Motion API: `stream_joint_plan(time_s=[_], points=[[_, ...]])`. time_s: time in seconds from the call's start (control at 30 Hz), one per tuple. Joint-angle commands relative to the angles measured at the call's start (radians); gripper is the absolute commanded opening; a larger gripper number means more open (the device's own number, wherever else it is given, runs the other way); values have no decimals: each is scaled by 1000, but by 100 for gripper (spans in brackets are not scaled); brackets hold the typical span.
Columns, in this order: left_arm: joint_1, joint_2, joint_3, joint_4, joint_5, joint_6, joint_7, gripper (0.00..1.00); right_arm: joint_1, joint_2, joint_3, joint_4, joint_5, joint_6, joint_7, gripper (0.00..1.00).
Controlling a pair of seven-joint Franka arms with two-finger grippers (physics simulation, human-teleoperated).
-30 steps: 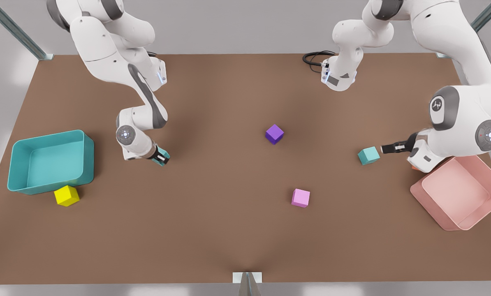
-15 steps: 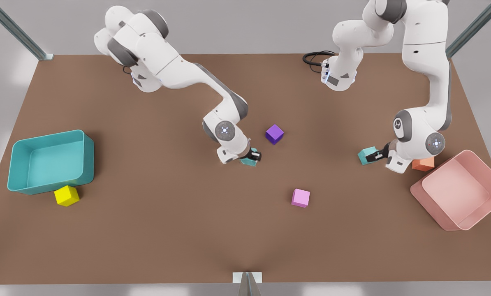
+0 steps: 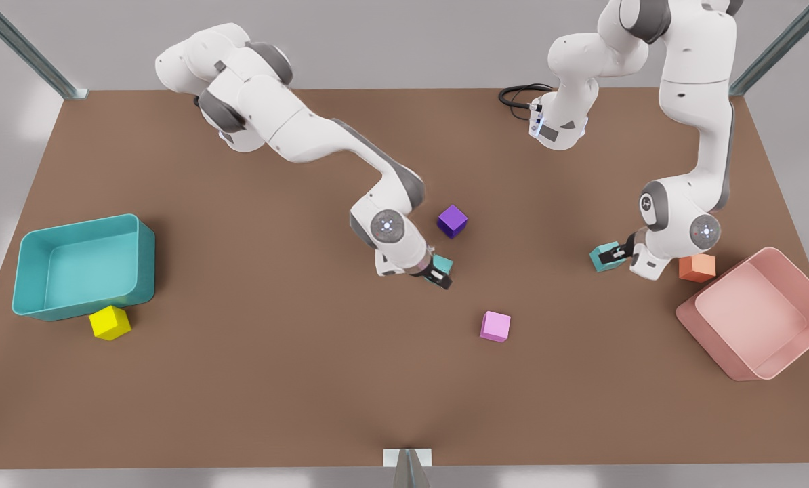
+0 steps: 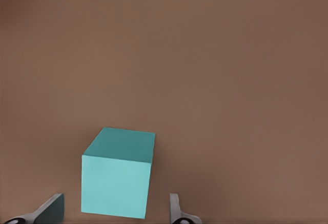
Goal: Stack the two blue cubes on top of each other
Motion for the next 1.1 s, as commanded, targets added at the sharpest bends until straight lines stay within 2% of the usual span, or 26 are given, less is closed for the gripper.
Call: stream_joint_plan(time_s=[0.0, 0.03, 0.1, 0.13, 0.17, 0.23, 0.27, 0.3, 0.4, 0.5, 0.53, 0.57, 0.73, 0.87, 0.93, 0.97, 1.0, 1.03, 1.07], points=[[5, 6, 0, -5, 2, 9, 25, 100, -80, -39, 19, 47, 20, -318, 181, 100], [5, 12, 0, -5, 2, 9, 25, 100, -167, -73, 19, 47, 101, -439, 55, 100], [5, 20, 0, -4, 2, 14, 25, 100, -339, -137, 10, 22, 98, -657, -157, 100], [5, 23, 0, -4, 3, 20, 27, 100, -411, -139, 7, -13, 72, -701, -241, 100], [5, 31, 0, -4, 3, 26, 27, 100, -512, -130, 5, -42, 40, -704, -463, 100], [8, 67, 0, -4, 3, 66, 27, 100, -643, -125, 5, -34, -252, -700, -948, 100], [8, 80, 0, -4, 3, 85, 27, 100, -710, -154, 7, -11, -336, -687, -1258, 100], [8, 89, 0, -4, 3, 105, 27, 100, -739, -234, 5, -11, -335, -689, -1445, 100], [10, 113, 0, -4, 3, 125, 27, 100, -825, -415, 11, -68, -190, -749, -1488, 100], [8, 120, 0, -4, 2, 125, 27, 100, -822, -585, 11, -174, -135, -729, -1485, 100], [8, 120, -1, -4, 2, 125, 25, 81, -819, -587, 11, -178, -138, -726, -1484, 100], [8, 123, -1, -4, 0, 125, 27, 69, -821, -587, 13, -180, -137, -726, -1477, 100], [4, 126, -1, -2, 2, 123, 27, 68, -821, -587, 13, -189, -135, -727, -1471, 100], [-15, 52, -6, 1, 5, 111, 30, 68, -819, -587, 13, -195, -135, -726, -1467, 100], [-102, 3, -7, 19, 6, 34, 9, 68, -819, -587, 13, -195, -135, -726, -1467, 100], [-191, -20, -33, 70, 6, -64, -149, 68, -819, -587, 13, -197, -134, -726, -1467, 100], [-223, -12, -125, 163, 8, -145, -332, 68, -819, -587, 13, -197, -134, -726, -1467, 100], [-287, -2, -181, 202, 9, -147, -447, 68, -819, -587, 13, -197, -134, -726, -1465, 100], [-350, 3, -182, 228, 9, -147, -517, 68, -819, -587, 13, -197, -134, -726, -1465, 100]])
